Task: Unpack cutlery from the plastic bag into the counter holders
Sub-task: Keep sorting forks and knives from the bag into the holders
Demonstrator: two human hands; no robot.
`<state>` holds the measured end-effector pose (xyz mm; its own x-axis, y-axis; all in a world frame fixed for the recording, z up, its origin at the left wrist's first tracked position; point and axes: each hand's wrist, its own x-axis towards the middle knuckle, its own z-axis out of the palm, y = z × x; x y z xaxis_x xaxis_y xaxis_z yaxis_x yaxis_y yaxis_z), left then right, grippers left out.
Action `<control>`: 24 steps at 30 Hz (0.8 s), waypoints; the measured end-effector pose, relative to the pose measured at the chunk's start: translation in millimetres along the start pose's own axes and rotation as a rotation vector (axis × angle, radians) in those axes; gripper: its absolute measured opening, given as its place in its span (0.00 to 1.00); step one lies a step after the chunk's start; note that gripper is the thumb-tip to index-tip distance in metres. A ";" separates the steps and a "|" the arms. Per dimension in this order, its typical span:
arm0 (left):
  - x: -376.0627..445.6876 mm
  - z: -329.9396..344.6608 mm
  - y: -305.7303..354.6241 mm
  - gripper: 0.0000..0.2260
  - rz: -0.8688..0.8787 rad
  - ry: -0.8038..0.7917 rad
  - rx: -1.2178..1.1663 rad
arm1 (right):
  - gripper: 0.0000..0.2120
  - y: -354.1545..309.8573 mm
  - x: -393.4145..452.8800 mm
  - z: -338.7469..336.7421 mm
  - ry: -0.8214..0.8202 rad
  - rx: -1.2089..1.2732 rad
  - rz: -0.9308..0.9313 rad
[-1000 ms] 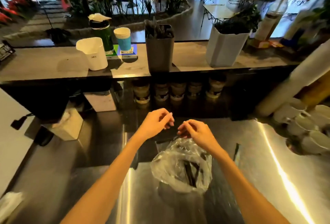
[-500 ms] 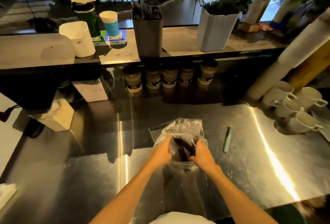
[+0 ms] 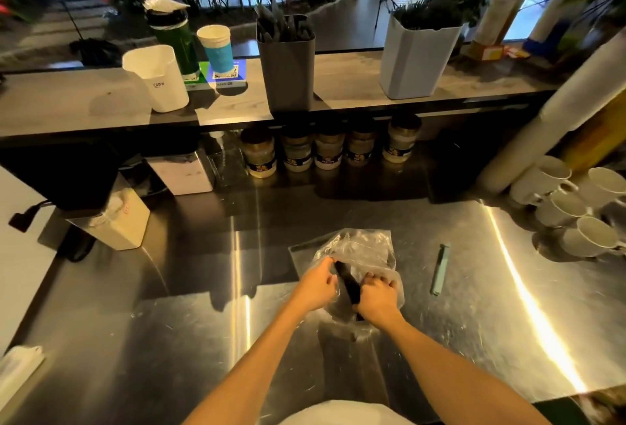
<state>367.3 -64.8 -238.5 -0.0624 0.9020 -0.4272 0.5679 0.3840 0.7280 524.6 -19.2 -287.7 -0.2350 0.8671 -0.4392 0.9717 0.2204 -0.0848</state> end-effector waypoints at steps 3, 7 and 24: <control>0.5 -1.1 0.2 0.20 -0.019 -0.020 -0.043 | 0.19 -4.8 0.0 0.6 -0.035 -0.052 0.008; -1.4 -0.5 -3.0 0.17 -0.030 -0.046 -0.086 | 0.18 -10.6 -2.8 6.9 -0.113 -0.122 -0.011; -15.9 -9.2 -12.6 0.12 -0.076 -0.027 -0.104 | 0.13 -7.5 8.7 -25.0 -0.207 0.098 -0.095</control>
<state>353.5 -82.2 -235.9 -0.0789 0.8642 -0.4970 0.4737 0.4711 0.7441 514.7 -2.2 -268.5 -0.3251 0.7326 -0.5980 0.9456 0.2432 -0.2161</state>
